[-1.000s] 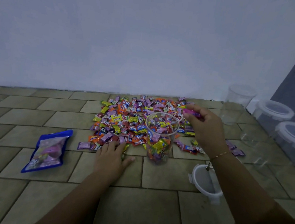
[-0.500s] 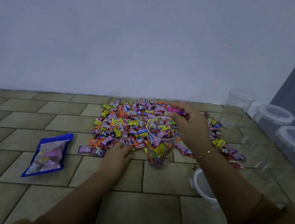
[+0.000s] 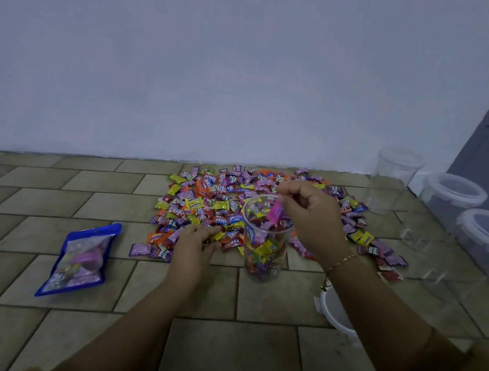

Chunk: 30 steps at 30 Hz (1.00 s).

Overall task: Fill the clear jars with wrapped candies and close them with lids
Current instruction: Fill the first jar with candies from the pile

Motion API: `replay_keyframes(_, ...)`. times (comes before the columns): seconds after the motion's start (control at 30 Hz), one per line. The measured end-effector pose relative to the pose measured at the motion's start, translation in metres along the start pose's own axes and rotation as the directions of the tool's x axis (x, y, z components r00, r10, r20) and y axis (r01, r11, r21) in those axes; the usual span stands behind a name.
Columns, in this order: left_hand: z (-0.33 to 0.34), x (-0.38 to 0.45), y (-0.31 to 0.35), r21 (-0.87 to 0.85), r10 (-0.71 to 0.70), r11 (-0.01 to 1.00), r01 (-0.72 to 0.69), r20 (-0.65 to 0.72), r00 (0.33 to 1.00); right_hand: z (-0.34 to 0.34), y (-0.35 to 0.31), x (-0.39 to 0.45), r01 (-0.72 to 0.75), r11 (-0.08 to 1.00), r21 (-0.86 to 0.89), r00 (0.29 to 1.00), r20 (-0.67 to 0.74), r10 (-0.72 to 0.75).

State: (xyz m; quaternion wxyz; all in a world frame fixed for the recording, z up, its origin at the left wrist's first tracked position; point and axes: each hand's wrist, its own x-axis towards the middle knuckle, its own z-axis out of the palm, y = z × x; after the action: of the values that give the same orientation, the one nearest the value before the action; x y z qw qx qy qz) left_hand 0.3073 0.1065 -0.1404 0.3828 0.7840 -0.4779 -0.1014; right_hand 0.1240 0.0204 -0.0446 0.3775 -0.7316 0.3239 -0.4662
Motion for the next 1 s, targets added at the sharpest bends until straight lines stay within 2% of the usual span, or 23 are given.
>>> replay_keyframes(0.1, -0.008, 0.005, 0.013, -0.181, -0.047, 0.983, 0.034, -0.066, 0.997, 0.000, 0.000, -0.002, -0.003, 0.998, 0.069, 1.000, 0.002, 0.003)
replay_keyframes(0.27, -0.031, 0.016, 0.052, -0.431, -0.060, 0.902, -0.033, -0.199, 0.978, -0.002, 0.000, -0.004, -0.021, 0.992, 0.126, 1.000, -0.007, 0.022)
replay_keyframes(0.4, -0.044, 0.019, 0.090, -0.527, 0.016, 0.841, -0.120, -0.198, 0.980, -0.007, 0.004, -0.004, -0.036, 0.993, 0.112, 0.999, -0.037, 0.040)
replay_keyframes(0.57, -0.035, 0.023, 0.117, -0.506, 0.130, 0.844, -0.179, -0.131, 0.983, -0.011, 0.008, -0.006, -0.058, 0.996, 0.067, 0.997, -0.055, 0.062)
replay_keyframes(0.77, -0.022, 0.021, 0.121, -0.355, 0.303, 0.887, -0.297, -0.040, 0.952, -0.017, 0.011, -0.007, -0.075, 0.995, 0.068, 0.996, -0.050, 0.078)
replay_keyframes(0.87, -0.018, 0.022, 0.116, -0.316, 0.312, 0.902, -0.293, 0.010, 0.950, -0.021, 0.014, -0.008, -0.084, 0.995, 0.057, 0.995, -0.052, 0.087)
replay_keyframes(1.0, -0.015, 0.022, 0.113, -0.305, 0.314, 0.905, -0.296, 0.010, 0.949, -0.026, 0.016, -0.009, -0.097, 0.993, 0.069, 0.993, -0.062, 0.101)
